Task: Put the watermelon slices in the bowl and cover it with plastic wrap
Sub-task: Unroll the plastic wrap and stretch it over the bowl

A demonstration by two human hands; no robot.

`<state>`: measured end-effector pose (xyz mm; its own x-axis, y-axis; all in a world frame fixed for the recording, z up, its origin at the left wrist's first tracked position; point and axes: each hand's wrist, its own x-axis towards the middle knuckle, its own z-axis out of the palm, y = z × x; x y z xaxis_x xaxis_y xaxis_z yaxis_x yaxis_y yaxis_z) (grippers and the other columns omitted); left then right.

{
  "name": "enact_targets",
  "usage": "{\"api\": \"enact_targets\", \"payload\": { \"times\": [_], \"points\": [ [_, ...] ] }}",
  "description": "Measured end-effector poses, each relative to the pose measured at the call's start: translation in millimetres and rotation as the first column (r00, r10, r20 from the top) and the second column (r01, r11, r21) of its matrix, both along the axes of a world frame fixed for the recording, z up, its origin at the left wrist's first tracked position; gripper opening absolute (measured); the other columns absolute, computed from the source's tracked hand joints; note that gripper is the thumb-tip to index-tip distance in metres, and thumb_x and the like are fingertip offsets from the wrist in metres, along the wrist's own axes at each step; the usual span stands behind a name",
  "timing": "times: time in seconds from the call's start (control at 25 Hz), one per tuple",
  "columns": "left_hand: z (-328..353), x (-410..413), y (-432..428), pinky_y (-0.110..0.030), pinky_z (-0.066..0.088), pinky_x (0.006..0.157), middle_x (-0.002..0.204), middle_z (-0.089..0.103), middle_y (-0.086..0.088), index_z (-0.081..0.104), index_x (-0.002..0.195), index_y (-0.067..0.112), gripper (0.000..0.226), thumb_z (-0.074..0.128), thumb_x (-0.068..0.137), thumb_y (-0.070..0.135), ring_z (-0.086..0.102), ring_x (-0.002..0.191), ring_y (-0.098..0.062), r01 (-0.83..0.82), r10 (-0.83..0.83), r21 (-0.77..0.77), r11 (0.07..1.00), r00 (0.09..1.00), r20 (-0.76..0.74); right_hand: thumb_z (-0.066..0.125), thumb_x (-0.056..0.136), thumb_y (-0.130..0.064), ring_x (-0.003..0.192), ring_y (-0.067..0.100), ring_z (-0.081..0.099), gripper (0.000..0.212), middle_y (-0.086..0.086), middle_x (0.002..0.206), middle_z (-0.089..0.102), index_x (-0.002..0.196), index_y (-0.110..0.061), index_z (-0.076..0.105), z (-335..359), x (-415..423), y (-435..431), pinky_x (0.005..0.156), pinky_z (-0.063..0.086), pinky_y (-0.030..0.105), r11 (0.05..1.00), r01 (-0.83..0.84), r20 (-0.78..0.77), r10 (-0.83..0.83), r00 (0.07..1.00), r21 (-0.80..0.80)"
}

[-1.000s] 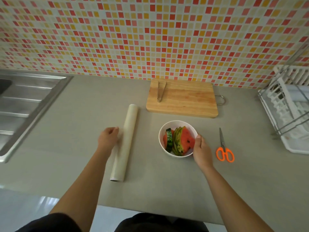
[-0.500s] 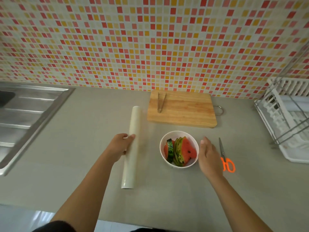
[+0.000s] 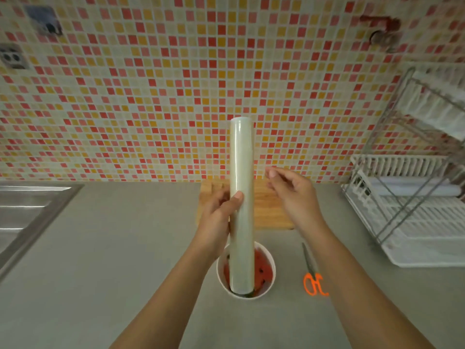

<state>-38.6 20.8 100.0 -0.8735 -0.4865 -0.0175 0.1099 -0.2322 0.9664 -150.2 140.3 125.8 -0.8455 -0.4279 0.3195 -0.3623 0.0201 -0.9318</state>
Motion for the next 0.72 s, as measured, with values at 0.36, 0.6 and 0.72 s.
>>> {"api": "enact_targets", "payload": {
  "times": [0.36,0.6,0.72],
  "points": [
    [-6.8,3.4,34.4,-0.031,0.054,0.078,0.103,0.064,0.009,0.058,0.103,0.034,0.030,0.066,0.076,0.042,0.066,0.093,-0.012,-0.194,0.194,-0.250,0.949,0.981,-0.024,0.071,0.077,-0.038,0.091,0.004,0.066,0.010,-0.014,0.093,0.071,0.087,-0.037,0.067,29.3,-1.8,-14.4,0.083,0.056,0.034,0.985,0.085,0.105,-0.070,0.992,-0.151],
    [-9.3,6.1,34.2,-0.029,0.055,0.079,0.109,0.062,0.008,0.057,0.106,0.034,0.025,0.068,0.083,0.035,0.063,0.096,-0.009,-0.244,0.257,-0.350,0.904,0.966,-0.011,0.067,0.083,-0.024,0.084,0.012,0.069,0.004,-0.002,0.087,0.073,0.085,-0.023,0.070,31.8,1.7,-21.3,0.067,0.055,0.020,0.965,0.114,0.157,-0.077,0.985,-0.238],
    [-11.0,8.4,32.5,-0.027,0.054,0.077,0.110,0.059,0.012,0.055,0.109,0.037,0.029,0.067,0.082,0.038,0.062,0.097,-0.006,-0.261,0.282,-0.384,0.886,0.959,-0.003,0.062,0.087,-0.027,0.085,0.011,0.069,0.006,-0.003,0.090,0.070,0.087,-0.023,0.066,33.4,4.1,-24.3,0.065,0.054,0.018,0.973,0.099,0.134,-0.072,0.988,-0.210]
  ]
}}
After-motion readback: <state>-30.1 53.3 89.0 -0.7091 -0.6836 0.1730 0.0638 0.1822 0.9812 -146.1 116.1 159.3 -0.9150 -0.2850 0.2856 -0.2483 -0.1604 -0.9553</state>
